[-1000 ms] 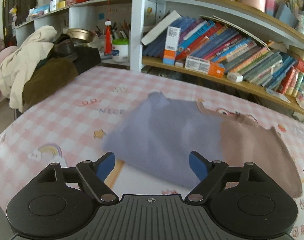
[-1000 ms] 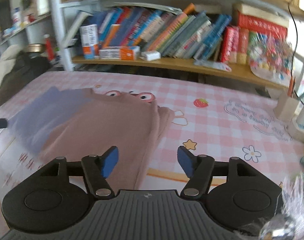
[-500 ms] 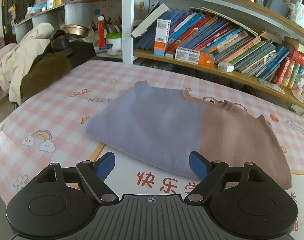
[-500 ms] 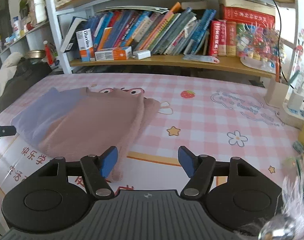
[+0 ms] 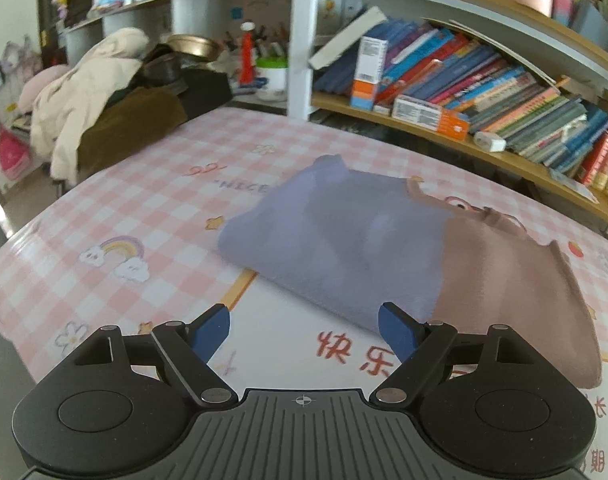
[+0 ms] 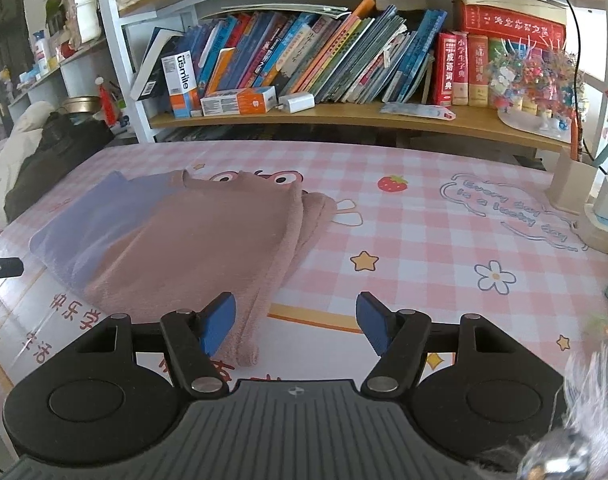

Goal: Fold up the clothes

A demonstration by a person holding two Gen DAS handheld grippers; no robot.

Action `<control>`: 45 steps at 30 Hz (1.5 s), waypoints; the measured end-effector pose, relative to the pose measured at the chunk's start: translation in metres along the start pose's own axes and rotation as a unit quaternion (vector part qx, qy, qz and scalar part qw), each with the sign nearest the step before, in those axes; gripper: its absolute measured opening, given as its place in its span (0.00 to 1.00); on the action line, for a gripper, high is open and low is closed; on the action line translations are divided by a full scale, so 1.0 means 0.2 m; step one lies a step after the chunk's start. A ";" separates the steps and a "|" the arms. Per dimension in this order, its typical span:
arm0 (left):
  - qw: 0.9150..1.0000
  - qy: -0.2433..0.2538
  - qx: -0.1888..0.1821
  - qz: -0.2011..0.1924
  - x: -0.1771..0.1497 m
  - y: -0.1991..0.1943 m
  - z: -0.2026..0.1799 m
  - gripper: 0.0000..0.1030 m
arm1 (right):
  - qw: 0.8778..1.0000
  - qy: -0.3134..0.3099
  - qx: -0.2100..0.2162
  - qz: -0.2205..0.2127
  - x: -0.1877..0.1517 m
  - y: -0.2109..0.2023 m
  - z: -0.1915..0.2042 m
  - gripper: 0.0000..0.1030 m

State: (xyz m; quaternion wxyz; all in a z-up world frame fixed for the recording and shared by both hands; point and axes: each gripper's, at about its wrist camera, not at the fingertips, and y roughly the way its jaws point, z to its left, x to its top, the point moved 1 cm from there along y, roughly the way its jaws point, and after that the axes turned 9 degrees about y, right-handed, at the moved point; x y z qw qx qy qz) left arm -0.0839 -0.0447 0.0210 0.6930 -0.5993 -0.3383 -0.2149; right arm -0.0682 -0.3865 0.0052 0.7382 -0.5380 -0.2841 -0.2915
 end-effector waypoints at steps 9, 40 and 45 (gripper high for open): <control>1.000 -0.013 0.012 0.009 -0.03 -0.01 0.03 0.82 | 1.000 -0.002 0.006 0.008 0.00 0.03 0.01 0.63; 0.947 -0.286 -0.137 0.058 -0.03 0.46 0.48 0.75 | 0.991 0.099 -0.051 0.068 0.04 0.20 0.06 0.41; 0.936 -0.313 -0.154 0.052 0.00 0.53 0.52 0.72 | 0.990 0.109 -0.059 0.074 0.06 0.23 0.07 0.41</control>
